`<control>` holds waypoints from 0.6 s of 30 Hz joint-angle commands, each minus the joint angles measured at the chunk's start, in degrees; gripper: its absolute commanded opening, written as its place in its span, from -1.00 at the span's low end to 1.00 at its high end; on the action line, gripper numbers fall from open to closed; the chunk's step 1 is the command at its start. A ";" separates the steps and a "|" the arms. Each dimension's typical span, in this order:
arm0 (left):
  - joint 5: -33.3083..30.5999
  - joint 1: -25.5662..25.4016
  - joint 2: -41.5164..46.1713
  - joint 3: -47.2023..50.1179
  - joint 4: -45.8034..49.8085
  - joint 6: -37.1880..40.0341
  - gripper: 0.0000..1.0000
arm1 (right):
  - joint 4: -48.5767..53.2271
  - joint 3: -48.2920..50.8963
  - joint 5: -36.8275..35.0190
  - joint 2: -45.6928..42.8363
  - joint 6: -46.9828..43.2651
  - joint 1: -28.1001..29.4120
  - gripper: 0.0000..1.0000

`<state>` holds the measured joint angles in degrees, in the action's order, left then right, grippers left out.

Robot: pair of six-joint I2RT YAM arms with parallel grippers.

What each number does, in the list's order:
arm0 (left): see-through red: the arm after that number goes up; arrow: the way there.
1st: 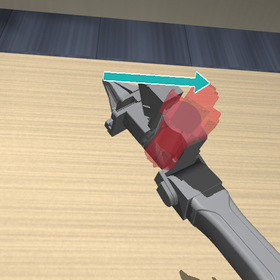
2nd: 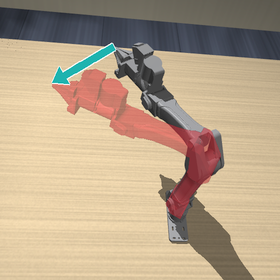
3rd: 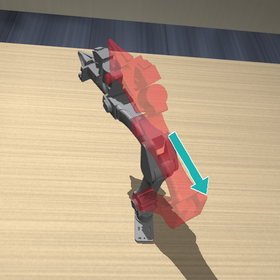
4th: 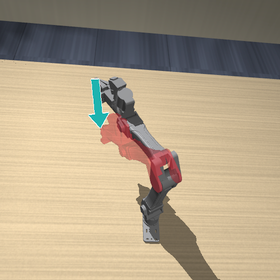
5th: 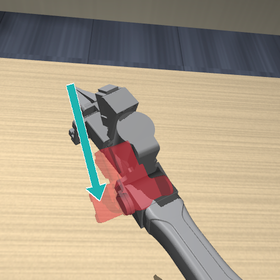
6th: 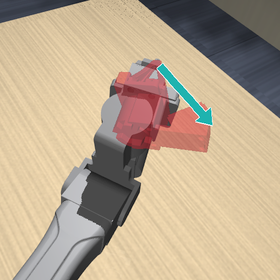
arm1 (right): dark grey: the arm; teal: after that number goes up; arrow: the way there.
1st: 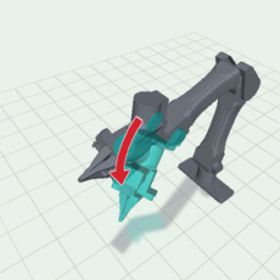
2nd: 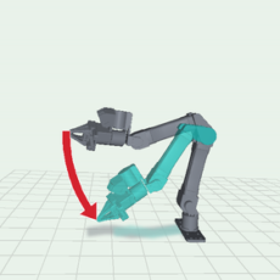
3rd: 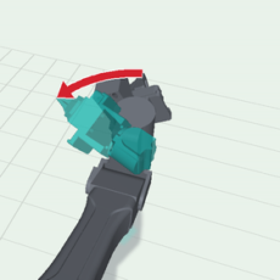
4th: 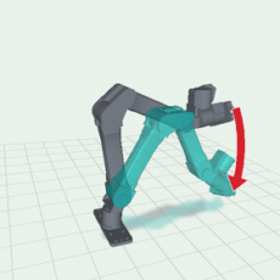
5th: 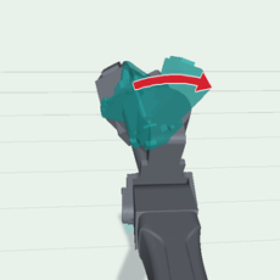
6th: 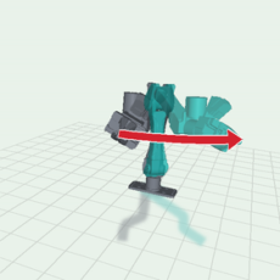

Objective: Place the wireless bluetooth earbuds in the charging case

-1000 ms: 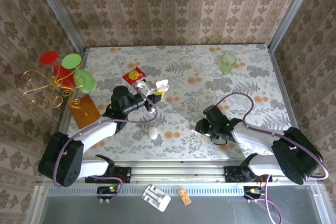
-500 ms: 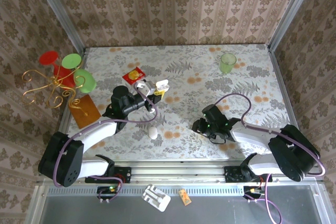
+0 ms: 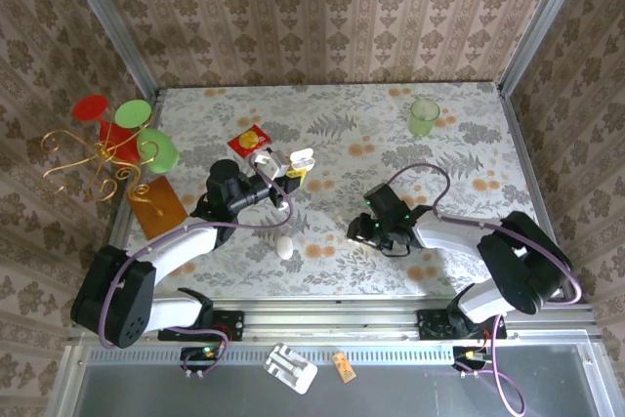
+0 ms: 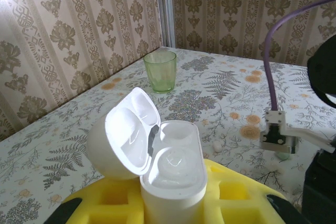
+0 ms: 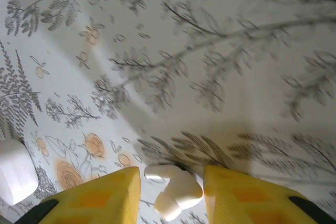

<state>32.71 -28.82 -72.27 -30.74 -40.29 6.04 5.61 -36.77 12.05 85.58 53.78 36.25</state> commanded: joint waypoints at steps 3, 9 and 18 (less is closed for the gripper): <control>-0.79 0.17 1.60 0.50 -1.13 0.32 -1.00 | 2.12 -7.31 0.92 4.37 -5.47 0.04 -0.26; -1.89 0.39 3.07 0.96 0.45 1.32 -1.00 | 5.85 -7.58 -4.03 1.23 -5.55 0.46 -0.27; -1.44 0.43 2.23 1.21 -0.52 1.30 -1.00 | 14.06 -6.81 -9.15 -3.15 1.50 7.06 -0.11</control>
<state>31.18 -28.77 -70.28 -30.06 -39.38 6.33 15.53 -44.07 4.86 82.65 52.53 41.45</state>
